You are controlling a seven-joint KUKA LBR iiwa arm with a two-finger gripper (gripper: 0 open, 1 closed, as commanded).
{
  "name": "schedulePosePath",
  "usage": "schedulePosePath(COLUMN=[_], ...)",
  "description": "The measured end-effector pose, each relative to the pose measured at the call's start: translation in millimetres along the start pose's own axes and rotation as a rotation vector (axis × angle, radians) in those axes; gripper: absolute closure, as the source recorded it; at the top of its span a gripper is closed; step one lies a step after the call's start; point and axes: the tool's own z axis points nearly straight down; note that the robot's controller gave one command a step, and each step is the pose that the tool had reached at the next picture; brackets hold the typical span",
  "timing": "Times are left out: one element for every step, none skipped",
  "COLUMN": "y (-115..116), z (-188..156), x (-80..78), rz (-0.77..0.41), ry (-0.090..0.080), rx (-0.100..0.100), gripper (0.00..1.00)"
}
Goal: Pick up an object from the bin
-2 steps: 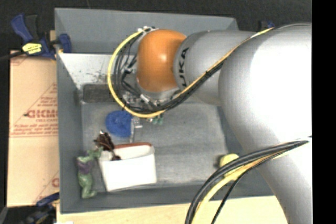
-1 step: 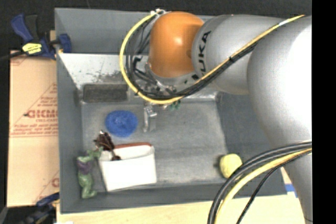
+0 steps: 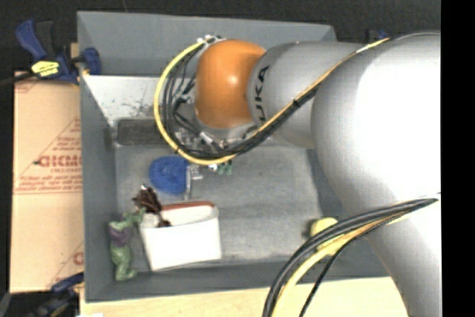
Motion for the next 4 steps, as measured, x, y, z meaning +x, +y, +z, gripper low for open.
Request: schedulePosePath(y=[2.3,-0.9,-0.9,-1.5], z=[1.3,-1.2,-1.2,-9.2], x=[-6.9,-1.9,-1.9,-2.1], rz=[-0.144,-0.013,-0.013,-0.012], ry=[-0.012,-0.004,-0.004,-0.006], rx=[0.008,0.0,0.0,0.0], gripper=[0.0,1.0,1.0,1.0])
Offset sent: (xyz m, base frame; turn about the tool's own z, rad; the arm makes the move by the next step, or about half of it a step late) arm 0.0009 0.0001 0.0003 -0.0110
